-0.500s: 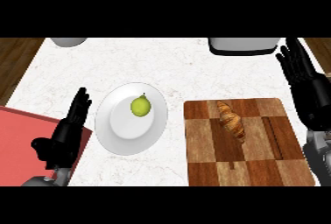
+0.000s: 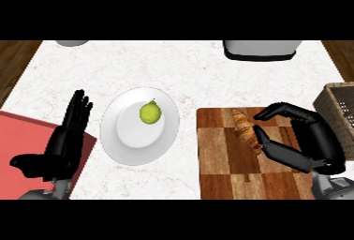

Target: Pick the croissant from the cutting board and place it in the basket

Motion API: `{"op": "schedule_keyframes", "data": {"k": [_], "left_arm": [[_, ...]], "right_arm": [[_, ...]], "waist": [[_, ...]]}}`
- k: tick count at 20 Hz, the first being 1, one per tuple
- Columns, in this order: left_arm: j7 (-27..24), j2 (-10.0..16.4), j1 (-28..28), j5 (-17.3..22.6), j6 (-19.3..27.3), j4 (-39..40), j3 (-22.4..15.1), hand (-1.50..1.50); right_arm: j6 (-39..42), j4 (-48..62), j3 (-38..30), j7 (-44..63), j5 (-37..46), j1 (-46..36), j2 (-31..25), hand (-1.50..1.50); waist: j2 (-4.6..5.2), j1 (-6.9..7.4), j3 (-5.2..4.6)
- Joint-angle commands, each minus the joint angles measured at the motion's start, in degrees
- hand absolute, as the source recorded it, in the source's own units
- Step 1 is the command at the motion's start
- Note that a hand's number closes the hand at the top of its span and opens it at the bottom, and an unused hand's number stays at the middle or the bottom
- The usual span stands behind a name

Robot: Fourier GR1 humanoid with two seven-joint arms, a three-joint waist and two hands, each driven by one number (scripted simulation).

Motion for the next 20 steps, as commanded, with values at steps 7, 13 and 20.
{"op": "schedule_keyframes", "data": {"k": [7, 13, 20], "left_arm": [[-0.41, -1.99, 0.48, 0.08, 0.62, 0.24, 0.57, 0.00], [0.09, -1.78, 1.37, -0.09, 1.21, -0.46, 0.95, 0.00], [2.05, 0.18, -0.71, 1.28, -1.06, -1.49, 2.57, 0.00]], "right_arm": [[-26.11, 0.76, 10.78, 19.89, 33.04, 1.94, 9.50, -1.50], [-16.94, -2.11, 6.59, 42.23, 47.53, -0.70, -1.43, -1.50], [12.85, -14.00, 8.82, 63.09, 40.60, -7.18, -10.33, -1.50]], "waist": [[-0.38, -1.36, -0.57], [-0.91, -1.93, -0.86], [-0.70, -1.15, -0.57]]}}
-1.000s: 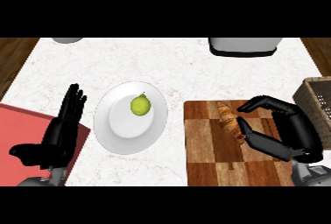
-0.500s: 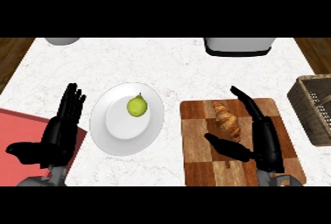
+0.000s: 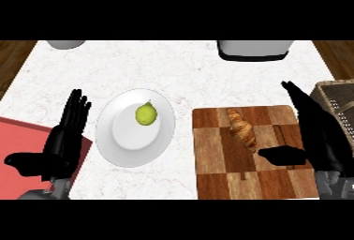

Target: Pick the croissant from the cutting board and place it in the basket

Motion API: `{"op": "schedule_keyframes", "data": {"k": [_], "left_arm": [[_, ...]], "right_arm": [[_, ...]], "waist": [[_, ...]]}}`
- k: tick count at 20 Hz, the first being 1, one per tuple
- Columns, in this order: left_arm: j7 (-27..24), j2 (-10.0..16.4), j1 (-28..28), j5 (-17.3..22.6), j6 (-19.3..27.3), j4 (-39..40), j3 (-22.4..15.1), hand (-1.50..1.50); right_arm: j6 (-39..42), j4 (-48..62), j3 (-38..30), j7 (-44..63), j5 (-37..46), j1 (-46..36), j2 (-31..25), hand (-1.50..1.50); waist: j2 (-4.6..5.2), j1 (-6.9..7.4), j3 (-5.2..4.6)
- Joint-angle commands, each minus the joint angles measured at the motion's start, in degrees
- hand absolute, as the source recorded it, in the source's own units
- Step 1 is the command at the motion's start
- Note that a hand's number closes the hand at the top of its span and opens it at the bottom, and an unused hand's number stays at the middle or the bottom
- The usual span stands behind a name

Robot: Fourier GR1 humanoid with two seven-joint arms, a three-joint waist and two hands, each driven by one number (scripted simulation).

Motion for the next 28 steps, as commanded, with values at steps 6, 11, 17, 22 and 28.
{"op": "schedule_keyframes", "data": {"k": [6, 11, 17, 22, 28], "left_arm": [[-1.48, -1.66, -1.30, -0.50, -1.47, 3.63, 0.31, 0.00], [-0.18, -1.17, -1.10, -1.08, -1.61, 0.12, 0.97, 0.00], [-0.57, -1.52, 0.52, -0.99, -2.16, -0.02, 1.71, 0.00], [1.33, -2.67, -2.99, -1.79, -2.53, 1.90, 2.51, 0.00], [1.45, -3.49, -0.82, -2.78, -4.36, 0.70, 3.87, 0.00]], "right_arm": [[25.59, -13.80, 0.09, 29.02, -16.14, -13.02, 2.00, -1.50], [24.92, -5.13, -0.97, 28.86, -15.67, -16.97, 1.47, -1.50], [22.68, -2.51, 4.96, 29.67, -9.81, -13.87, 3.31, -1.50], [22.60, -2.86, 2.91, 27.36, -9.20, -11.47, 4.79, -1.50], [21.18, 3.29, 0.65, 17.31, -4.37, -7.80, 7.98, -1.50]], "waist": [[0.56, 0.87, 0.38], [0.72, 1.63, 0.48], [0.68, 1.39, 0.50], [0.70, 0.89, 0.55], [0.76, 1.19, 0.57]]}}
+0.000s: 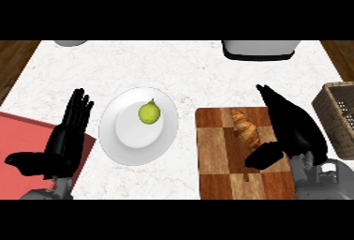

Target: Pick the croissant from the cutting board and place it in the basket

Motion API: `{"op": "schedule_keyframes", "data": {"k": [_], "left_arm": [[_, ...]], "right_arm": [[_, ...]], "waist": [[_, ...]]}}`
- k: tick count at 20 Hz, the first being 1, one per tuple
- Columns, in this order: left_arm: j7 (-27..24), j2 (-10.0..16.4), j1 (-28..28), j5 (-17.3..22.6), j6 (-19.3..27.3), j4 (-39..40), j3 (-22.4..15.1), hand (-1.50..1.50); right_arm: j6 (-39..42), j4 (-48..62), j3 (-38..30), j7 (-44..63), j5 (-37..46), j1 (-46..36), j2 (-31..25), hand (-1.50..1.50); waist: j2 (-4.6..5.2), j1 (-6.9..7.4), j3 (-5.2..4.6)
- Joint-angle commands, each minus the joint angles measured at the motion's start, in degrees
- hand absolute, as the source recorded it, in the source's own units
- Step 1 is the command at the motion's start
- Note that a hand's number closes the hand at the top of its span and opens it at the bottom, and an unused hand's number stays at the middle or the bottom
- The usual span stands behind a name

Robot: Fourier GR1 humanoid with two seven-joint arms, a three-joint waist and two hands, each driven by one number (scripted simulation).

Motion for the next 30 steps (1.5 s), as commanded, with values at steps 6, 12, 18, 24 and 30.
{"op": "schedule_keyframes", "data": {"k": [6, 12, 18, 24, 30], "left_arm": [[0.79, -3.82, 1.24, -5.35, -0.14, -1.35, -0.09, 0.00], [1.33, -3.06, 3.22, -4.38, -3.74, -2.34, 2.83, 0.00], [-2.51, -6.28, 1.73, -4.71, -6.32, 2.61, 5.22, 0.00], [3.00, -9.29, -0.28, -10.71, -2.96, -1.25, 3.57, 0.00], [2.93, -8.47, 0.76, -8.59, -7.56, -0.73, 7.09, 0.00]], "right_arm": [[1.97, 3.42, -3.93, -3.92, 5.95, 3.69, 4.17, -1.50], [-1.90, 9.04, -3.40, -7.45, 13.84, 4.35, 7.34, -1.50], [0.53, 10.72, -7.21, -11.17, 14.42, 4.16, 9.01, -1.50], [0.25, 12.65, -6.06, -11.06, 18.91, 5.35, 13.62, -1.50], [-1.67, 20.37, -8.25, -14.08, 21.02, 3.72, 16.03, -1.50]], "waist": [[0.01, -0.02, 0.03], [0.01, 0.13, 0.03], [0.05, -0.08, 0.01], [0.01, -0.09, 0.02], [0.04, 0.01, 0.02]]}}
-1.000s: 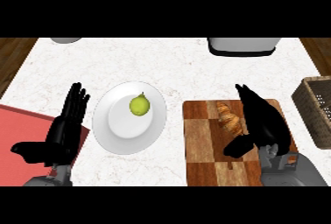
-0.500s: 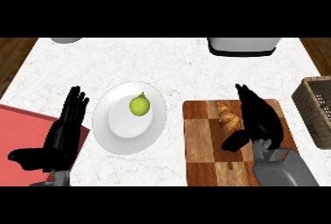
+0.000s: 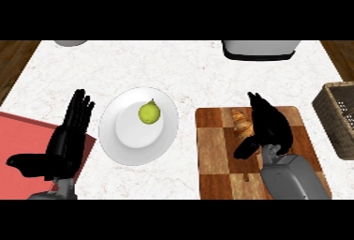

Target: Pick the croissant from the cutting board and place it in the basket

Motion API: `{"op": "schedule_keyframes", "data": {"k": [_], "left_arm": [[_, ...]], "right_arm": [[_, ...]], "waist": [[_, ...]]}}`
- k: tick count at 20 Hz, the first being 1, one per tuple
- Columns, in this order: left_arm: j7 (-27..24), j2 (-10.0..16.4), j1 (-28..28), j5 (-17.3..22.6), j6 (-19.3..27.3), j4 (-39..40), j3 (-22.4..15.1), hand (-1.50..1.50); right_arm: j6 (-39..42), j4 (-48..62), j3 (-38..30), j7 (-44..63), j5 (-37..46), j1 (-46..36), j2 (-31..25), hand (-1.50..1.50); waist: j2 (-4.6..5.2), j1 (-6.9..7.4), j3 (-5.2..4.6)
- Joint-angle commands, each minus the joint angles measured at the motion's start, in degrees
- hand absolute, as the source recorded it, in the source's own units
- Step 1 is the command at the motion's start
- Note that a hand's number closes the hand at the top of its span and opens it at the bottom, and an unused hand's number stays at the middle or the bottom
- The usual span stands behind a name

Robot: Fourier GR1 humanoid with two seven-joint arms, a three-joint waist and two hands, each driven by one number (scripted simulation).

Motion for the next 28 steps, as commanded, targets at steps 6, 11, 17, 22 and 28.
{"op": "schedule_keyframes", "data": {"k": [6, 11, 17, 22, 28], "left_arm": [[-3.34, -2.78, 0.99, -2.40, -2.55, 2.62, 1.80, 0.00], [3.22, -3.42, -0.44, -3.83, -1.50, -1.71, 0.91, 0.00], [4.24, -4.44, 1.76, -5.49, -1.30, -5.97, 0.49, 0.00], [2.61, -2.89, 1.88, -3.39, -4.95, -3.11, 4.58, 0.00], [-1.09, -5.09, 0.06, -3.76, -5.78, 3.42, 4.27, 0.00]], "right_arm": [[1.19, -0.65, -2.06, -2.71, 2.27, 3.13, 2.03, -1.50], [-4.88, 10.00, -2.31, -7.55, 5.03, 0.71, 4.31, -1.50], [-5.36, 12.88, -6.82, -11.91, 3.48, -0.50, 3.13, -1.50], [-5.79, 12.31, -6.44, -10.50, 5.36, -0.61, 5.03, -1.50], [-1.45, 18.01, -8.28, -16.02, 3.44, -1.96, 1.97, 1.50]], "waist": [[-0.02, -0.12, 0.00], [0.02, 0.06, 0.01], [0.00, 0.13, 0.02], [-0.01, 0.04, 0.01], [0.04, -0.06, 0.00]]}}
